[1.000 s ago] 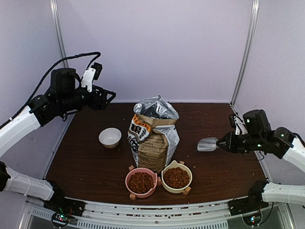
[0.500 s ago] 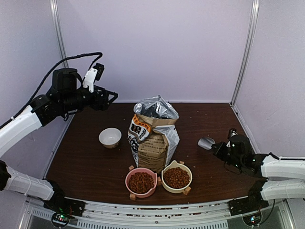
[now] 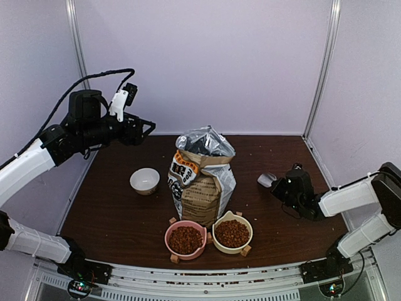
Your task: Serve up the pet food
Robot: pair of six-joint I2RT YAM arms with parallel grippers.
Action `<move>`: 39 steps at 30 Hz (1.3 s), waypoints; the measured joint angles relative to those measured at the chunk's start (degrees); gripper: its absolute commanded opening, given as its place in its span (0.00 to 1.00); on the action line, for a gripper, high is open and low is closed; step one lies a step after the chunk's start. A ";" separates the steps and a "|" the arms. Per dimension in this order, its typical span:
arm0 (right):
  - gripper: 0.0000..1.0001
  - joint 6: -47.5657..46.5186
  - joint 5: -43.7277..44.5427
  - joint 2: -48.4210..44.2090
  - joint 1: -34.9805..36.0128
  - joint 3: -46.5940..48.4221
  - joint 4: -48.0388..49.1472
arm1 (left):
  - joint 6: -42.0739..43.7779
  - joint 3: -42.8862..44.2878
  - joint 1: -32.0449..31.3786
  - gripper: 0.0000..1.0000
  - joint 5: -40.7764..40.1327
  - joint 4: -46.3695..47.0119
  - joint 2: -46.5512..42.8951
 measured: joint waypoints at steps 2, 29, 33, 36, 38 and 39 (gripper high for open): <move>0.33 0.28 -1.14 3.13 -0.35 0.94 1.46 | -0.02 0.00 0.00 0.75 0.09 0.00 -0.07; 0.96 -12.52 4.07 -23.08 -0.96 8.90 -31.65 | -7.06 0.04 -0.37 0.73 -1.16 -0.20 -0.96; 0.86 -15.45 -1.86 -25.09 -0.96 17.00 -34.82 | -13.79 0.81 -1.33 0.73 0.94 -0.28 1.90; 0.77 -15.19 -8.07 -23.02 -0.85 22.62 -35.04 | -17.73 2.12 -3.21 0.72 2.86 -0.39 5.64; 0.72 -14.32 -12.35 -19.56 -0.44 26.93 -34.99 | -20.24 2.95 -4.26 0.72 4.46 -0.52 8.07; 0.70 -14.14 -14.45 -17.59 -0.15 28.79 -34.80 | -21.07 3.13 -4.59 0.72 4.98 -0.48 8.74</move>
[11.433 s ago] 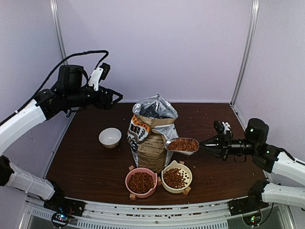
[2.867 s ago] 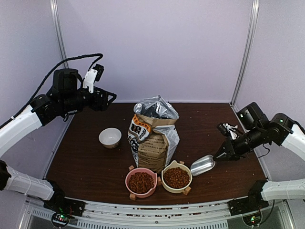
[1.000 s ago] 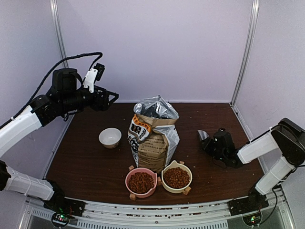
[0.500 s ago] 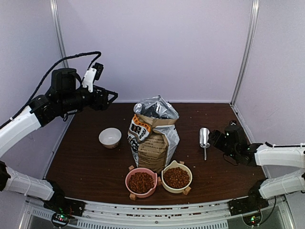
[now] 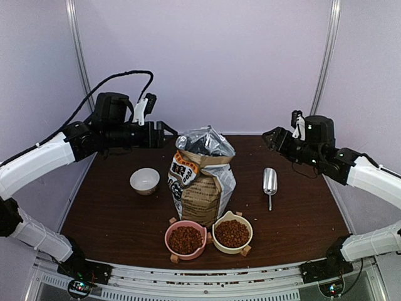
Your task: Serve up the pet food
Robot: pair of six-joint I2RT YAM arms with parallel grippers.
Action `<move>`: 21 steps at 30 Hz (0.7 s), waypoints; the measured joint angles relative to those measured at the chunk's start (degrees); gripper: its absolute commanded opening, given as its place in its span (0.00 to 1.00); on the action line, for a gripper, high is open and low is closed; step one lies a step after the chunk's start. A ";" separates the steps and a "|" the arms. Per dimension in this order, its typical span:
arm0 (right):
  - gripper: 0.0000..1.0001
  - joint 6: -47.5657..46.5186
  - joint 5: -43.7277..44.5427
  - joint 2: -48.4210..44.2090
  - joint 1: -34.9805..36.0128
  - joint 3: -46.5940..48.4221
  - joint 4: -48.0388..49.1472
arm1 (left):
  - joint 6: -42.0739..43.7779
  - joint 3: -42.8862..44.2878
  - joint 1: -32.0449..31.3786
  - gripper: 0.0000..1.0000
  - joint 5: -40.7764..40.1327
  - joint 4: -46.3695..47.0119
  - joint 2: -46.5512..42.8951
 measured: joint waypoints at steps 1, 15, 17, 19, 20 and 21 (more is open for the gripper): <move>0.68 0.50 -1.38 2.16 0.39 2.10 -0.15 | -0.66 0.09 -0.22 0.71 0.37 0.00 0.48; 0.41 -0.31 -10.64 21.73 8.02 22.60 -9.33 | -4.33 3.54 -0.94 0.56 4.20 -3.61 3.41; 0.38 -0.72 -10.88 22.53 8.33 23.45 -10.60 | -4.37 3.87 -1.01 0.54 4.46 -4.44 4.07; 0.37 -1.01 -11.13 23.12 8.48 23.98 -11.85 | -4.42 4.33 -1.03 0.52 4.83 -5.27 4.94; 0.36 -0.96 -11.26 23.41 8.59 24.24 -12.48 | -4.44 4.70 -1.03 0.51 5.03 -5.73 5.46; 0.35 -1.01 -11.41 23.63 8.66 24.39 -12.92 | -4.44 4.96 -1.05 0.50 5.20 -5.97 5.90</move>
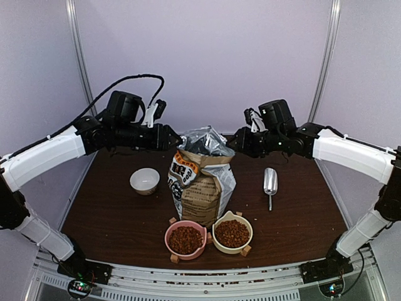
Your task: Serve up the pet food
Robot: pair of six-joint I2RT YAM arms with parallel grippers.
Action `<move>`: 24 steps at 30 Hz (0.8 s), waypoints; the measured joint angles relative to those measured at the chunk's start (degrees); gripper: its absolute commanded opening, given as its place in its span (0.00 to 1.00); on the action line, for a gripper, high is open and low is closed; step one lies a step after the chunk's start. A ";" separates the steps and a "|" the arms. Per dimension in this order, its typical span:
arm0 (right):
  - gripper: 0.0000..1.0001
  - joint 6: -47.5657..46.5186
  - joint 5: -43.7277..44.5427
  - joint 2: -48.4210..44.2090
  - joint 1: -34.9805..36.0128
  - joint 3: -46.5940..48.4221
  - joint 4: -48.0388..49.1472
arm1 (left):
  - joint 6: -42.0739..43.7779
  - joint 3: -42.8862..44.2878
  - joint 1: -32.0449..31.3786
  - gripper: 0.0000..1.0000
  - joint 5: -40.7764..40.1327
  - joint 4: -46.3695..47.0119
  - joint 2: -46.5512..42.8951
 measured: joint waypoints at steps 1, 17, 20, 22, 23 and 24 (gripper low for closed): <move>0.33 -0.04 -0.13 0.20 0.07 0.22 -0.66 | -0.04 0.24 -0.04 0.49 0.20 -0.31 0.46; 0.00 -2.12 -1.03 2.16 1.57 6.21 -7.89 | 0.20 3.04 -0.85 0.00 3.91 -1.38 3.61; 0.00 -2.25 -0.28 3.13 2.73 9.62 -10.10 | 0.15 3.80 -1.11 0.00 4.98 -1.38 4.13; 0.00 -2.16 0.20 3.96 3.67 12.37 -11.72 | 0.15 5.05 -1.14 0.00 5.68 -1.77 4.70; 0.00 -2.05 0.35 4.35 4.15 13.57 -12.28 | 0.17 6.19 -1.22 0.00 6.10 -2.05 5.25; 0.00 -1.88 0.72 4.83 4.72 15.06 -13.09 | 0.20 7.34 -1.22 0.00 6.47 -2.54 5.90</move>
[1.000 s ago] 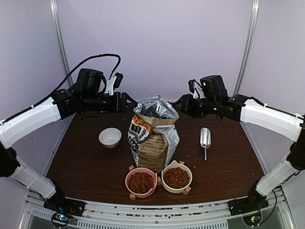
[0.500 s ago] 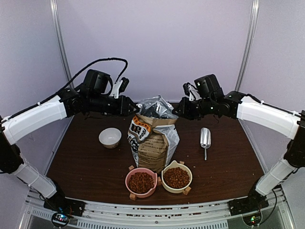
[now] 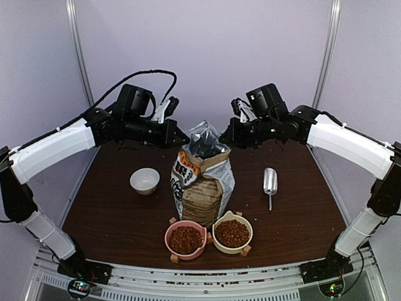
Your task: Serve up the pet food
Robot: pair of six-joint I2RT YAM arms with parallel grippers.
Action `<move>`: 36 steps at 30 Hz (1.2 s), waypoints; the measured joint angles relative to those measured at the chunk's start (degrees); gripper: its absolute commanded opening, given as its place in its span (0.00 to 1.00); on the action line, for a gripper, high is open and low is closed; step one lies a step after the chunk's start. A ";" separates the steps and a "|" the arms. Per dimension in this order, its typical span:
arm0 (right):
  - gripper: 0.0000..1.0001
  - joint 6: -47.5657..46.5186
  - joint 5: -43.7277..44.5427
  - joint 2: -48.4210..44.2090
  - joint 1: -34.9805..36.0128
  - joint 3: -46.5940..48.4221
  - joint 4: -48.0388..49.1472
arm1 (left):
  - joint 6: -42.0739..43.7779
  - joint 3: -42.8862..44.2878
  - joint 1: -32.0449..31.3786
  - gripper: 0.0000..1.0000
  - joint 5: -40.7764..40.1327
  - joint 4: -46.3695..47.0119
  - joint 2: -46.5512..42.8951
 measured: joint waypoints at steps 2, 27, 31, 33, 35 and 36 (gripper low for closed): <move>0.00 0.50 0.57 0.90 0.79 2.03 -1.07 | 0.20 2.64 -0.17 0.00 0.76 -1.16 1.68; 0.55 -0.35 2.14 1.79 0.81 5.53 7.06 | 9.44 14.64 -1.75 0.73 -2.01 -6.69 3.45; 0.58 -1.31 4.96 -7.10 -0.57 -1.99 8.63 | 8.74 11.34 -3.74 0.76 -7.56 -6.45 -4.92; 0.58 -2.01 7.04 -11.26 -1.11 -6.78 9.05 | 7.58 9.27 -5.57 0.77 -9.62 -6.45 -7.45; 0.56 -2.38 8.94 -14.19 -1.62 -11.74 9.20 | 5.97 6.91 -8.07 0.78 -11.67 -6.47 -8.66; 0.54 -2.51 9.44 -15.23 -1.66 -14.47 9.11 | 5.27 5.84 -9.25 0.78 -12.39 -6.51 -8.72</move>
